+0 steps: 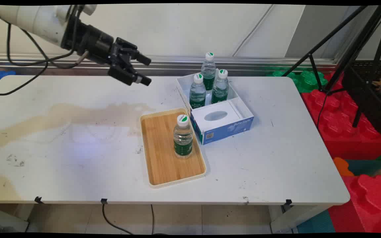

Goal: Pick up the green bottle from the white box

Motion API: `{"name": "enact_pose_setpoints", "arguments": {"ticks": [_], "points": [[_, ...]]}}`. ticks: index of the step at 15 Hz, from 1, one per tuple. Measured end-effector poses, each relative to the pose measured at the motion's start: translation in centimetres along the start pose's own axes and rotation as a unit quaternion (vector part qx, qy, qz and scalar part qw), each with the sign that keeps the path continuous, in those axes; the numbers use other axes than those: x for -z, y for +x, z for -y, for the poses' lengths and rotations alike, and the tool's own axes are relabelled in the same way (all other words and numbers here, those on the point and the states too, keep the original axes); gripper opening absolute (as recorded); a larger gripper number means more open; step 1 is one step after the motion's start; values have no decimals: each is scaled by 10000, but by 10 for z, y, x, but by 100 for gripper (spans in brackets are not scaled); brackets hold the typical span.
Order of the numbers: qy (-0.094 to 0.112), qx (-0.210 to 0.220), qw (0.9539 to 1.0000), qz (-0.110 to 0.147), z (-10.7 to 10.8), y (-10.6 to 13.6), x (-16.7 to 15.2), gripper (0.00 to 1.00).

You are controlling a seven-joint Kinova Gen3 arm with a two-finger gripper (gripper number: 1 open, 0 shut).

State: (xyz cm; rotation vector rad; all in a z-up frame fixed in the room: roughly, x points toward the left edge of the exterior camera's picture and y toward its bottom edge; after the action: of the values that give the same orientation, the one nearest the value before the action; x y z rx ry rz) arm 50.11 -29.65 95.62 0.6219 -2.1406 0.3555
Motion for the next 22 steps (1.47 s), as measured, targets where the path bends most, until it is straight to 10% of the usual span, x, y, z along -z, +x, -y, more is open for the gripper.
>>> {"name": "enact_pose_setpoints", "arguments": {"ticks": [22], "points": [[306, 233, 9987, 324, 59, -24, -169, 100]]}}
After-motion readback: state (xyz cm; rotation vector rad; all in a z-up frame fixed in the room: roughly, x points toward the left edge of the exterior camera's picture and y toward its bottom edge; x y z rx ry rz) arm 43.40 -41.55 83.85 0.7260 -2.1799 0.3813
